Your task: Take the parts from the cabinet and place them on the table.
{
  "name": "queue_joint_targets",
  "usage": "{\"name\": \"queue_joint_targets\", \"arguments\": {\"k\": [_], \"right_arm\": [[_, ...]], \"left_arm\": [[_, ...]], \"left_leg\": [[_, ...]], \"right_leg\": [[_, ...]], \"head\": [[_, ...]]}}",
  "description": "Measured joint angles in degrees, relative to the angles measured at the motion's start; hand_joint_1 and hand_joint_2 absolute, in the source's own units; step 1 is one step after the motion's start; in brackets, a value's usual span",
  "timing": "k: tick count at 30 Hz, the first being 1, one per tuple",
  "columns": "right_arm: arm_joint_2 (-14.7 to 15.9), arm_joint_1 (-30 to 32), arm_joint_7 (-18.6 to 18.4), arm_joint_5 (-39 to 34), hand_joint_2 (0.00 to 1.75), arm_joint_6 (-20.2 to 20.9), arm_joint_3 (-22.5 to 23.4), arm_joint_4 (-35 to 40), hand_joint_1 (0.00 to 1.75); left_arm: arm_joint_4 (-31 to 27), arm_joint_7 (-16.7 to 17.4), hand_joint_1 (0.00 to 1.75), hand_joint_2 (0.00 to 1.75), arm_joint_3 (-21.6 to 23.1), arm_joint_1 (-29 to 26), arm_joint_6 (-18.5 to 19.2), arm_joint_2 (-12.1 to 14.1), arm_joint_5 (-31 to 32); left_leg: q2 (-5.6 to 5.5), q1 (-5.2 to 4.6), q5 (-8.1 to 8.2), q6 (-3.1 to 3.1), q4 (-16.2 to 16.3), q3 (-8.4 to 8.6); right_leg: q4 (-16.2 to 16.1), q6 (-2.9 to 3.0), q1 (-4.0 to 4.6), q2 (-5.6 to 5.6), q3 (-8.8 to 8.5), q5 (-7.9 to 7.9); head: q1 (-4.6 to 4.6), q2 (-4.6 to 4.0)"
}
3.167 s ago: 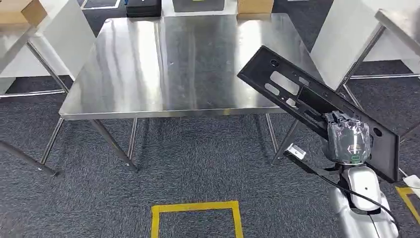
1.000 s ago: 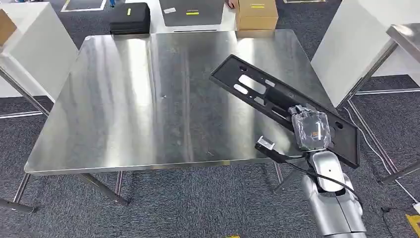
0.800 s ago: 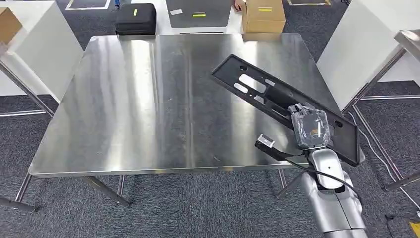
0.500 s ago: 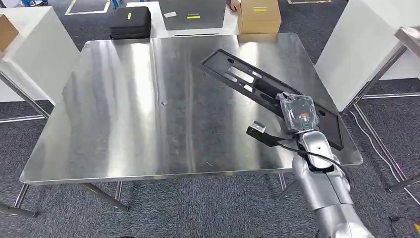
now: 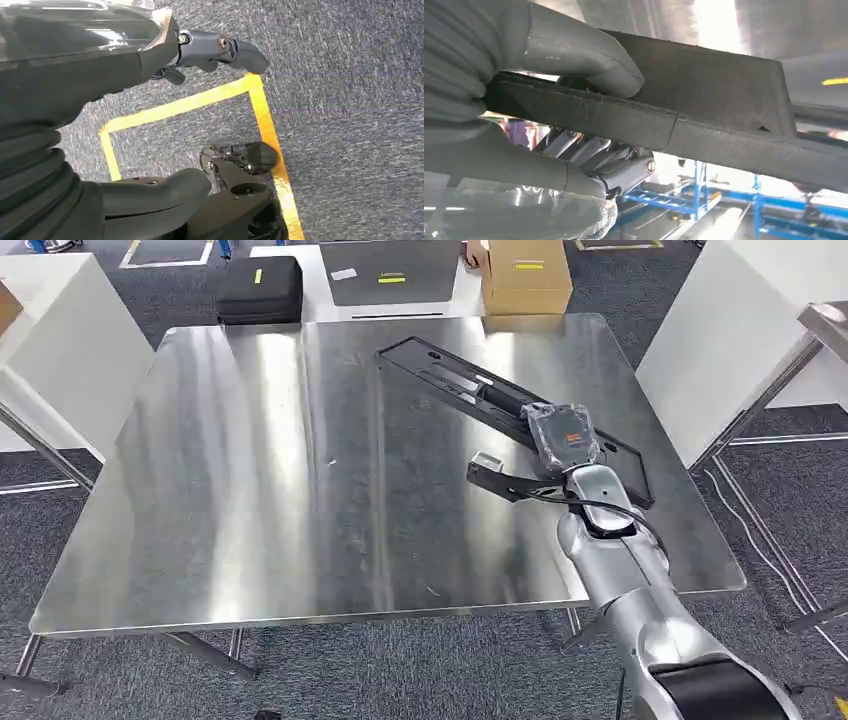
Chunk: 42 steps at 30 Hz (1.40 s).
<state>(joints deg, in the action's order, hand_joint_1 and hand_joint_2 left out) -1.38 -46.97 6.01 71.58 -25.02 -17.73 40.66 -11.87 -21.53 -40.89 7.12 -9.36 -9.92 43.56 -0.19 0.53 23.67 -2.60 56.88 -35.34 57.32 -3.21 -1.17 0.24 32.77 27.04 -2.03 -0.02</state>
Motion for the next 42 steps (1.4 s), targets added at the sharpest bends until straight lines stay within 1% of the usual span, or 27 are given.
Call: {"name": "queue_joint_targets", "arguments": {"k": [1, 3, 4, 5, 6, 7, 9, 10, 13, 14, 15, 16, 17, 19, 20, 21, 22, 24, 25, 26, 29, 30, 31, 32, 34, 37, 42], "right_arm": [[-0.1, -0.5, 0.0, 0.0, 1.75, -0.2, -0.2, -1.0, 1.75], [-0.5, -1.1, 0.0, 0.1, 1.75, -0.4, -0.6, -2.7, 1.75], [-0.5, -1.1, 0.0, 0.1, 1.75, -0.4, -0.7, -3.5, 1.75], [-0.5, -1.1, 0.0, 0.1, 1.75, -0.4, -0.7, -4.2, 1.75], [-0.7, -1.2, 0.2, 0.0, 1.75, -0.5, -0.8, -5.0, 1.75], [-0.9, -1.3, 0.3, 0.0, 1.75, -0.5, -0.9, -5.4, 1.75], [-1.2, -1.8, 0.4, 0.2, 1.75, -0.5, -1.1, -6.1, 1.75], [-1.6, -2.2, 0.4, 0.2, 1.75, -0.5, -1.3, -6.7, 1.75], [-2.7, -2.8, 0.1, 0.1, 1.75, -0.8, -2.0, -8.0, 1.75], [-3.1, -3.0, -0.2, 0.1, 1.75, -0.8, -2.1, -8.4, 1.75], [-3.5, -3.2, -0.5, 0.2, 1.75, -0.8, -2.2, -8.6, 1.75], [-3.6, -3.6, -0.9, 0.2, 1.75, -0.9, -2.2, -8.9, 1.75], [-3.9, -3.9, -1.3, 0.2, 1.75, -1.2, -2.3, -9.2, 1.75], [-4.0, -4.3, -1.9, 0.1, 1.75, -1.9, -2.3, -9.9, 1.75], [-4.0, -4.4, -2.0, 0.2, 1.75, -2.0, -2.4, -10.3, 1.75], [-4.0, -4.3, -2.0, 0.4, 1.75, -2.0, -2.5, -10.7, 1.75], [-4.0, -4.3, -2.0, 0.4, 1.75, -2.0, -2.5, -11.0, 1.75], [-4.0, -4.5, -2.0, 0.4, 1.75, -2.1, -2.5, -11.3, 1.75], [-4.0, -4.6, -2.0, 0.4, 1.75, -2.3, -2.5, -11.5, 1.75], [-3.9, -5.0, -2.0, 0.4, 1.75, -2.6, -2.5, -11.6, 1.75], [-3.9, -5.3, -2.0, 0.4, 1.75, -2.6, -2.5, -12.0, 1.75], [-3.9, -5.3, -2.0, 0.5, 1.75, -2.6, -2.5, -12.1, 1.75], [-3.9, -5.5, -2.0, 0.6, 1.75, -2.7, -2.5, -12.2, 1.75], [-3.9, -5.6, -2.0, 0.6, 1.75, -2.7, -2.5, -12.3, 1.75], [-3.9, -5.7, -2.0, 0.8, 1.75, -2.7, -2.5, -12.5, 1.75], [-3.9, -5.7, -2.0, 1.1, 1.75, -2.7, -2.5, -12.7, 1.75], [-3.9, -5.7, -2.1, 1.3, 1.75, -2.8, -2.5, -13.1, 1.75]], "left_arm": [[0.0, 0.0, 0.0, 1.75, 0.1, 0.1, 0.2, 0.0, 0.2], [0.0, 0.1, 0.0, 1.75, 0.1, 0.4, 0.2, 0.0, 0.2], [0.0, 0.1, 0.0, 1.75, 0.1, 0.5, 0.2, 0.0, 0.2], [0.0, 0.1, 0.0, 1.75, 0.1, 0.4, 0.2, 0.0, 0.2], [0.0, 0.1, 0.0, 1.75, 0.2, 0.4, 0.2, 0.0, 0.2], [0.0, 0.1, 0.0, 1.75, 0.2, 0.4, 0.2, 0.0, 0.2], [0.0, 0.1, 0.0, 1.75, 0.3, 0.4, 0.3, 0.0, 0.3], [0.0, 0.1, 0.0, 1.75, 0.3, 0.4, 0.3, 0.0, 0.3], [0.0, 0.2, 0.0, 1.75, 0.4, 0.5, 0.1, 0.0, 0.3], [0.0, 0.3, 0.0, 1.75, 0.4, 0.6, 0.0, 0.0, 0.2], [0.0, 0.3, 0.0, 1.75, 0.4, 0.6, -0.1, 0.1, 0.1], [0.0, 0.3, 0.0, 1.75, 0.4, 0.6, -0.2, 0.1, 0.1], [0.0, 0.3, 0.0, 1.75, 0.4, 0.6, -0.3, 0.1, 0.0], [0.0, 0.3, 0.0, 1.75, 0.4, 0.4, -0.3, 0.2, -0.3], [0.0, 0.3, 0.0, 1.75, 0.3, 0.2, -0.3, 0.2, -0.4], [0.0, 0.2, 0.0, 1.75, 0.3, 0.0, -0.3, 0.2, -0.4], [0.0, 0.2, 0.0, 1.75, 0.3, -0.1, -0.4, 0.2, -0.4], [0.0, 0.2, 0.0, 1.75, 0.3, -0.1, -0.4, 0.4, -0.4], [0.0, 0.2, 0.0, 1.75, 0.3, -0.1, -0.4, 0.4, -0.4], [0.0, 0.2, 0.0, 1.75, 0.3, -0.1, -0.5, 0.4, -0.4], [0.0, 0.2, 0.0, 1.75, 0.2, -0.1, -0.5, 0.5, -0.4], [0.0, 0.2, 0.0, 1.75, 0.1, -0.3, -0.5, 0.5, -0.4], [0.0, 0.2, 0.0, 1.75, 0.1, -0.2, -0.5, 0.4, -0.4], [0.0, 0.1, 0.0, 1.75, 0.1, -0.2, -0.5, 0.4, -0.5], [0.0, 0.1, 0.0, 1.75, 0.1, -0.2, -0.5, 0.4, -0.5], [0.0, 0.0, 0.0, 1.75, 0.0, -0.3, -0.4, 0.4, -0.5], [0.0, -1.7, 0.0, 1.75, 0.0, -0.3, -2.4, 0.4, 0.2]], "left_leg": [[-0.01, -0.05, 0.12, -0.54, -0.3, 0.33], [0.03, -0.15, 0.53, -1.14, -0.3, 0.67], [-0.08, -0.2, 0.71, -1.25, -0.2, 0.8], [-0.24, -0.3, 0.9, -1.28, -0.2, 1.02], [-0.44, -0.36, 1.13, -1.24, -0.2, 1.35], [-0.59, -0.39, 1.43, -1.12, -0.1, 1.68], [-0.71, -0.39, 2.22, -0.67, 0.0, 2.5], [-0.64, -0.69, 2.59, -0.28, 0.3, 2.43], [-0.48, -0.65, 3.1, 0.36, 0.3, 2.53], [-0.38, -0.59, 3.28, 0.71, 0.3, 2.7], [-0.36, -0.35, 3.91, 1.13, 0.6, 2.17], [-0.24, -0.44, 5.08, 1.49, 2.6, 1.56], [-0.18, -0.24, 6.83, 1.86, 6.3, -0.24], [-0.13, 0.2, 10.11, 2.47, 15.1, -5.24], [-0.03, 0.37, 10.43, 2.68, 18.1, -7.36], [0.01, 0.54, 9.21, 2.78, 18.0, -7.97], [0.05, 0.72, 6.81, 2.85, 15.4, -7.26], [0.07, 0.97, 0.39, 2.74, 4.9, -2.66], [-0.03, 0.98, -0.19, 2.6, 1.7, -1.09], [-0.07, 0.5, 0.37, 2.42, 1.0, -0.33], [-0.08, 0.02, 0.73, 1.22, 0.8, -0.36], [-0.11, 0.34, 0.34, 1.25, 0.0, 0.15], [-0.11, 0.05, 0.23, 1.37, -0.1, 0.18], [-0.27, -0.17, 0.28, 1.28, 0.0, 0.14], [-0.38, -0.49, 0.34, 1.14, 0.0, 0.14], [-0.41, -0.84, 0.42, 0.53, 0.1, 0.08], [-0.38, -1.05, 0.42, 0.3, 0.2, 0.07]], "right_leg": [[2.7, 0.39, 0.18, -0.02, 1.28, 1.17], [12.2, 0.98, 0.08, -0.02, 6.51, 4.51], [16.5, 0.92, 0.22, 0.0, 9.01, 5.62], [18.5, 0.66, 0.23, -0.01, 10.55, 5.52], [17.4, 0.2, 0.22, -0.02, 10.63, 4.39], [13.7, -0.34, 0.22, -0.02, 9.19, 2.16], [2.2, -0.95, 0.23, -0.17, 4.39, -3.23], [-0.4, -0.43, 0.35, -0.39, 3.21, -4.06], [-0.4, 0.58, 0.59, -0.11, 2.99, -3.91], [-0.6, 1.08, 0.47, -0.06, 2.89, -3.88], [-1.0, 1.57, -0.33, -0.05, 2.37, -3.96], [-1.0, 2.11, -0.32, -0.08, 2.12, -3.66], [-1.0, 2.3, -0.35, -0.06, 1.97, -3.52], [-1.0, 2.64, -0.32, -0.09, 1.75, -3.25], [-1.0, 2.76, -0.32, -0.08, 1.57, -3.13], [-1.0, 2.69, -0.35, -0.05, 1.36, -2.92], [-1.0, 2.58, -0.4, 0.03, 1.09, -2.72], [-0.9, 1.99, -0.59, 0.22, 0.15, -2.18], [-1.0, 1.69, -0.57, 0.23, 0.02, -1.95], [-0.8, 1.43, 0.03, 0.34, 0.32, -1.87], [-1.6, 0.59, -0.07, 0.32, 0.24, -2.09], [-1.2, 0.58, 0.42, 0.35, 0.04, -1.66], [-1.7, 1.16, 0.02, 0.22, -0.25, -2.15], [-1.9, 0.88, 0.27, 0.15, -0.41, -2.04], [-2.1, 0.89, 0.08, 0.02, -0.48, -2.04], [-2.2, 0.85, -0.14, -0.07, -0.51, -2.06], [-2.2, 0.53, -0.35, -0.07, -0.5, -2.23]], "head": [[0.1, 0.0], [0.41, 0.0], [0.44, 0.0], [0.57, 0.0], [0.5, 0.0], [0.57, 0.0], [0.59, 0.0], [0.61, 0.0], [0.52, 0.0], [0.57, 0.0], [0.61, 0.0], [0.33, 0.0], [0.15, 0.0], [0.22, 0.0], [0.19, 0.0], [0.26, 0.0], [0.13, 0.0], [0.13, 0.0], [0.09, 0.0], [0.06, 0.0], [0.09, 0.0], [0.09, 0.0], [0.3, 0.0], [0.4, 0.0], [0.5, 0.0], [0.52, 0.0], [0.5, 0.0]]}}
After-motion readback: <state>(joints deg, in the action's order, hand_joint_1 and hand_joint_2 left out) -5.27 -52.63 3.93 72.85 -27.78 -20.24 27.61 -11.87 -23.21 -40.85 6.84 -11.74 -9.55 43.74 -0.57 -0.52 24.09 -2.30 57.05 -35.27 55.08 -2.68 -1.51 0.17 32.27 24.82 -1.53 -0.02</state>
